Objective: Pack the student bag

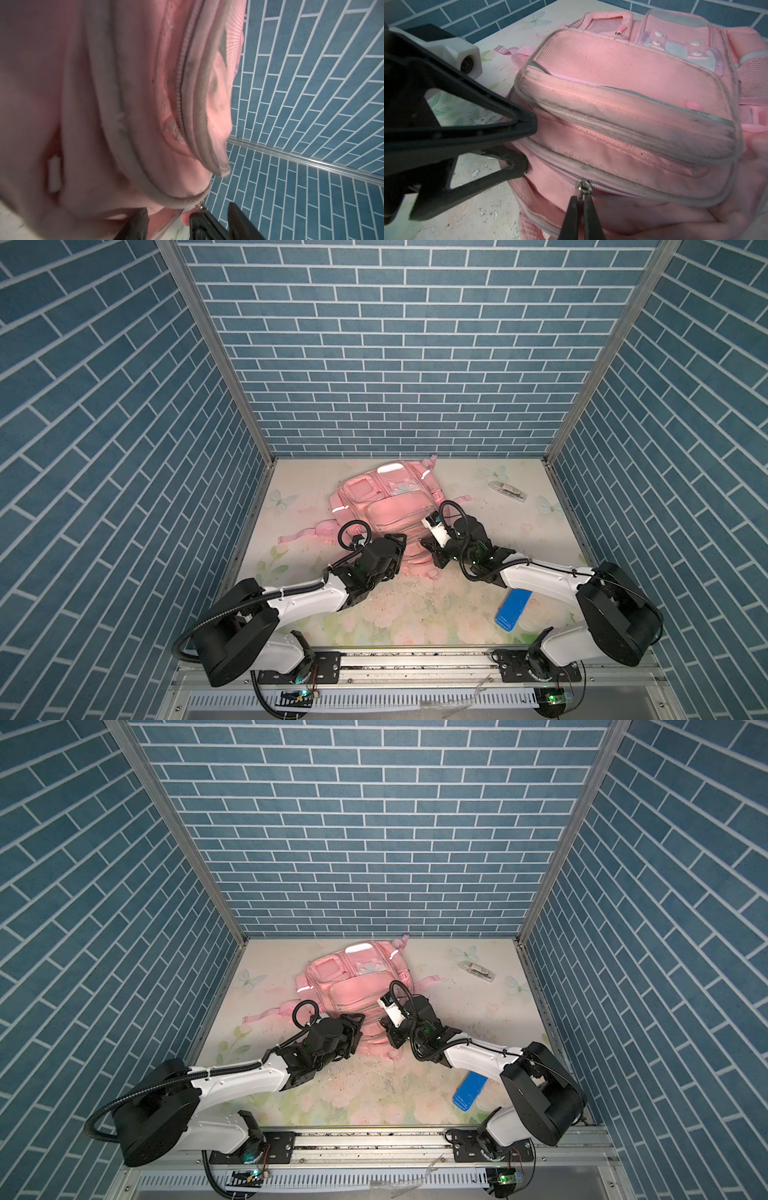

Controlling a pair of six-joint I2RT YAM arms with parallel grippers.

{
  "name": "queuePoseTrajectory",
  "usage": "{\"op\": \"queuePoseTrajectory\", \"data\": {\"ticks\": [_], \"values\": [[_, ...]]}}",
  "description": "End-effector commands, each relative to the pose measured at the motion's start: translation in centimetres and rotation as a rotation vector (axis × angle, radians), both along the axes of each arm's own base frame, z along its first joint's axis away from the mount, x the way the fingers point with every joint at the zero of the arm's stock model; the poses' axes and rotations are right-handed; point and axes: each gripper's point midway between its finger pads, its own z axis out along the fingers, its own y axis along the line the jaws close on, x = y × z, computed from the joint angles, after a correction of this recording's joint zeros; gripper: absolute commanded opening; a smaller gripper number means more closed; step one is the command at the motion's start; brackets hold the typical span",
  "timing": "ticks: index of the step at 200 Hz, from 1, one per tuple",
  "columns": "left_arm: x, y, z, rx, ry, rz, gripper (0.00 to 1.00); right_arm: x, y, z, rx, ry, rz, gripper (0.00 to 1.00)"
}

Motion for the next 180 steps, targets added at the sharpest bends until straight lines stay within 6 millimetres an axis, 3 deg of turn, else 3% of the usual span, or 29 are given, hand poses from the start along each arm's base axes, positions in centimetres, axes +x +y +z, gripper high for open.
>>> {"op": "queuePoseTrajectory", "data": {"ticks": [1,22,36,56,108,180], "values": [[1.3,0.3,0.3,0.022,-0.001,0.076,0.60,-0.9,0.6,0.8,-0.002,-0.050,0.053,0.00],[1.6,0.6,-0.5,0.044,0.001,0.081,0.45,-0.6,0.7,0.6,-0.016,-0.044,0.041,0.00],[1.5,1.0,-1.0,0.043,0.007,0.069,0.19,-0.3,0.6,0.4,-0.023,-0.041,0.026,0.00],[1.2,1.8,-1.4,0.037,0.014,0.059,0.00,-0.1,0.3,0.5,-0.032,-0.052,0.008,0.00],[0.6,3.7,-0.2,0.028,-0.011,-0.072,0.00,1.3,-2.4,0.2,-0.073,-0.103,-0.089,0.00],[-0.8,5.9,4.4,0.058,-0.105,-0.293,0.00,5.8,-8.3,-0.2,-0.065,-0.102,-0.236,0.00]]}}
